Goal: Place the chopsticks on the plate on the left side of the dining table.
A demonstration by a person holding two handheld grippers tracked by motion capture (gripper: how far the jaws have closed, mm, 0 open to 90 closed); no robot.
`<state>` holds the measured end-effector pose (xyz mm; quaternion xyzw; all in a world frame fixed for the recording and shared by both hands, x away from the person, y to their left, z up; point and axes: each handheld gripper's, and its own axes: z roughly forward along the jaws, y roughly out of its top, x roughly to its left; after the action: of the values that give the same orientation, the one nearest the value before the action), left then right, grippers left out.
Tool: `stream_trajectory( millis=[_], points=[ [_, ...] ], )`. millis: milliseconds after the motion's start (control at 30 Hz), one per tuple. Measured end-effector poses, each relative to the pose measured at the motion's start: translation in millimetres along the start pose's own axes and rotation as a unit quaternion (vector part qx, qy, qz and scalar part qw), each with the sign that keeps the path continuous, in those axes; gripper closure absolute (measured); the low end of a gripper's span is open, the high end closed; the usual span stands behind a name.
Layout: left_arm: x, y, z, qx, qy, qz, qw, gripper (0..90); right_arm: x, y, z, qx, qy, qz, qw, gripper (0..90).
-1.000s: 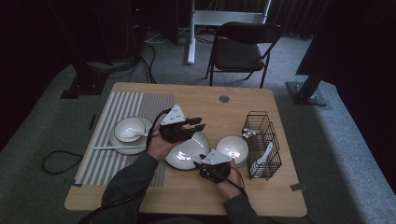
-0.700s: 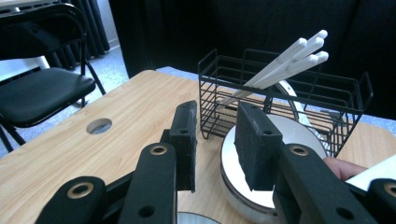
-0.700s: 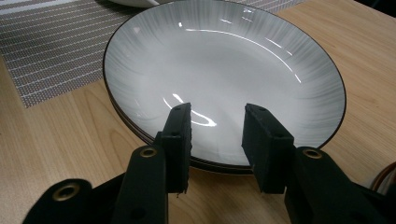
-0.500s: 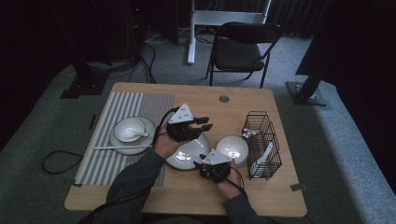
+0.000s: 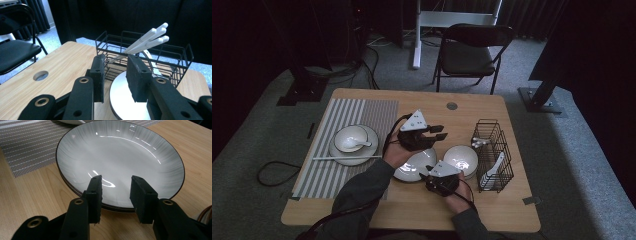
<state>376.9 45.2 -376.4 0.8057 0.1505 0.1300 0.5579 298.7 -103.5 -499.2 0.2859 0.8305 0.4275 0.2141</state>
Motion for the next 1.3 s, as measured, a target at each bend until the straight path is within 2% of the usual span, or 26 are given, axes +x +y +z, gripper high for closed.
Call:
stream_trajectory(
  millis=[533, 1300],
  points=[
    [-11.6, 12.6, 18.5, 0.003, -0.022, 0.017, 0.9996, 68.3, -0.8, -0.8, -1.2, 0.000, -0.001, 0.004, 1.0000, 61.0],
    [-21.4, 19.4, 45.6, 0.015, -0.047, 0.035, 0.9982, 68.0, -0.2, -2.5, -4.3, -0.004, -0.001, 0.007, 1.0000, 60.8]
  ],
)
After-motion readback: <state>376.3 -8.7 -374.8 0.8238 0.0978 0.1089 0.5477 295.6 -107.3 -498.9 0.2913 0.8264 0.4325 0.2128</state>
